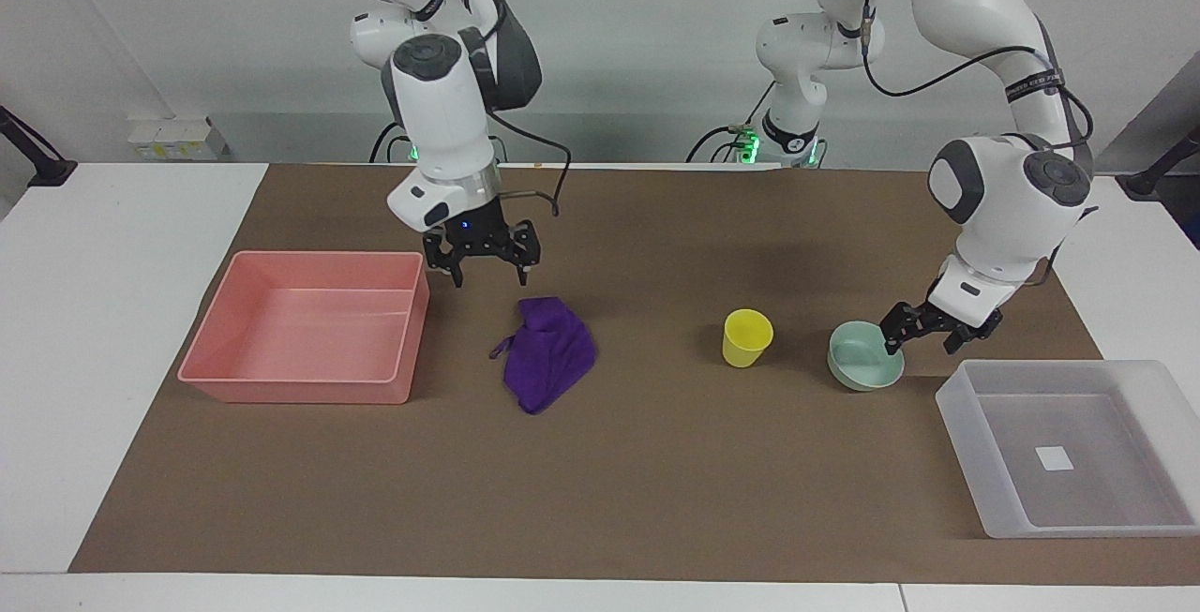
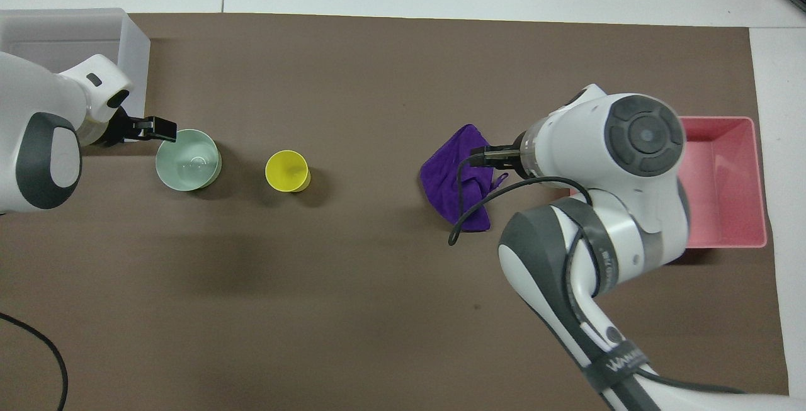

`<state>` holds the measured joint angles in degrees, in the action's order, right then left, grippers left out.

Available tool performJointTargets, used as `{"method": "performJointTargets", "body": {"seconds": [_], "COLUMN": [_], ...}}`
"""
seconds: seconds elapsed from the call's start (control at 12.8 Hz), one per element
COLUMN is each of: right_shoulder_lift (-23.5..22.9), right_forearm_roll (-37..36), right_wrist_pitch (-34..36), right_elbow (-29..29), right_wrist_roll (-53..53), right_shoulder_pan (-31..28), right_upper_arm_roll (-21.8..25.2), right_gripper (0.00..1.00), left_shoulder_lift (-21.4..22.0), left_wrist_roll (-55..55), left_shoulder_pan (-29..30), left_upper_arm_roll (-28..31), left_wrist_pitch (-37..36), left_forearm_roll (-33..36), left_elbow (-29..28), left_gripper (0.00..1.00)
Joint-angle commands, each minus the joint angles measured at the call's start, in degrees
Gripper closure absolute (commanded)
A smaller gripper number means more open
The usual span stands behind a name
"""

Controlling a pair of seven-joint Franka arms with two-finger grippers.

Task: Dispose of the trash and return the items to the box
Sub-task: 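Grasp the green bowl with the left gripper while the right gripper grasps the cloth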

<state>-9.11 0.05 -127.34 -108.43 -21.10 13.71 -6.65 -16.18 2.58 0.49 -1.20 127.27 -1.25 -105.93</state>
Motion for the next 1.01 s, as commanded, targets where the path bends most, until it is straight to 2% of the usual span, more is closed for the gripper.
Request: {"method": "performJointTargets", "body": {"seconds": [0.0, 0.16, 0.39, 0.47, 0.54, 0.62, 0.7, 0.93], "right_shoulder_lift": [-4.9, -8.3, -13.5, -13.6, -13.6, -13.5, -13.4, -13.1], "right_forearm_roll": [0.9, 0.9, 0.0, 0.0, -0.3, -1.6, -1.6, -1.7], "right_wrist_pitch": [-7.4, -10.5, -18.1, -18.5, -19.0, -18.6, -18.3, -17.2], "right_elbow": [-0.6, -1.2, -1.7, -2.1, -3.7, -3.9, -4.2, -4.5], "right_wrist_roll": [-0.6, -1.7, -2.0, -1.9, -1.5, -1.3, -2.1, -6.3], "right_shoulder_pan": [0.4, 2.9, 4.0, 3.6, 3.7, 3.6, 3.6, 3.8], "right_upper_arm_roll": [0.1, 0.1, 0.2, 0.2, 0.3, 0.3, 0.3, 0.4], "right_gripper": [0.0, 0.0, 0.0, 0.0, 0.0, 0.55, 0.99, 1.0], "left_shoulder_lift": [-2.4, -3.9, -3.8, -3.5, -3.4, -3.3, -3.0, -0.2], "left_wrist_roll": [-2.2, -3.4, -3.2, -3.3, -2.9, -2.8, -2.9, -2.7], "left_shoulder_pan": [-0.2, -0.3, 0.1, 0.0, 0.2, 0.2, 0.0, 0.0], "left_upper_arm_roll": [-0.4, -0.4, -0.5, -0.5, -0.5, -0.5, -0.5, -0.6], "left_wrist_pitch": [3.2, 5.3, 9.0, 8.4, 7.8, 7.2, 6.9, 4.0], "left_forearm_roll": [0.0, 0.1, 0.1, 0.0, 0.0, 0.1, 0.0, 0.0], "left_elbow": [-0.8, -1.3, -4.8, -5.1, -5.2, -5.2, -5.2, -5.1], "left_gripper": [0.0, 0.0, 0.0, 0.33, 0.77, 1.0, 1.0, 1.0]}}
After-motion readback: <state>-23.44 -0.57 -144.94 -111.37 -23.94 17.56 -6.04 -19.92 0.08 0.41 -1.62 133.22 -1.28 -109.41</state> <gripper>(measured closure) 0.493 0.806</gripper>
